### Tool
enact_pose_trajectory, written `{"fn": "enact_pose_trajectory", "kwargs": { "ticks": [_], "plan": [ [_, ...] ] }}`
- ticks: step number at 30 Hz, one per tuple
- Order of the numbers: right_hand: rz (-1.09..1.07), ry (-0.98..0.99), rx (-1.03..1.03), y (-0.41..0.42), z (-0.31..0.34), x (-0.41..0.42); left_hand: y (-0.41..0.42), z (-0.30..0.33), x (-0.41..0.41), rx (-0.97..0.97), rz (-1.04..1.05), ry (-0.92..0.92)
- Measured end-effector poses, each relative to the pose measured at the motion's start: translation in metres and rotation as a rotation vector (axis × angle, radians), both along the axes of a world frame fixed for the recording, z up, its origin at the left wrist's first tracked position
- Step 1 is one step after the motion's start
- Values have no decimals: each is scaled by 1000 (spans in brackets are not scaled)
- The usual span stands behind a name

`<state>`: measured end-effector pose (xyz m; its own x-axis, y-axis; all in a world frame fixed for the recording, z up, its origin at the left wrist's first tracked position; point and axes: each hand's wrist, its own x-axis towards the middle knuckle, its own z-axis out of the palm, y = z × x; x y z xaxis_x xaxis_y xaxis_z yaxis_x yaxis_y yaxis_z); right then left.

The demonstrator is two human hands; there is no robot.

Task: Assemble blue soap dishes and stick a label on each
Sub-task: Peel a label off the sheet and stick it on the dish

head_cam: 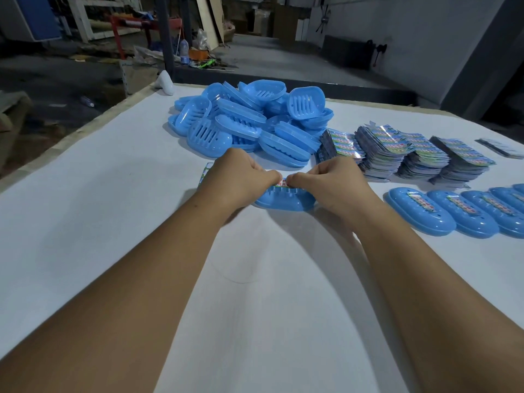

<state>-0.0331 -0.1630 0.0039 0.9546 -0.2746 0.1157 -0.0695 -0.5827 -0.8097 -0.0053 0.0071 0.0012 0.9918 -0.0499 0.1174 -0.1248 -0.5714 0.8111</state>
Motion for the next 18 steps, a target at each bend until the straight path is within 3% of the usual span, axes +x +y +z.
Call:
{"fn": "enact_pose_trajectory", "kwargs": {
  "ticks": [18],
  "plan": [
    [-8, 24, -49, 0, -4, 5, 0, -5, 7, 124, 19, -20]
  ]
}}
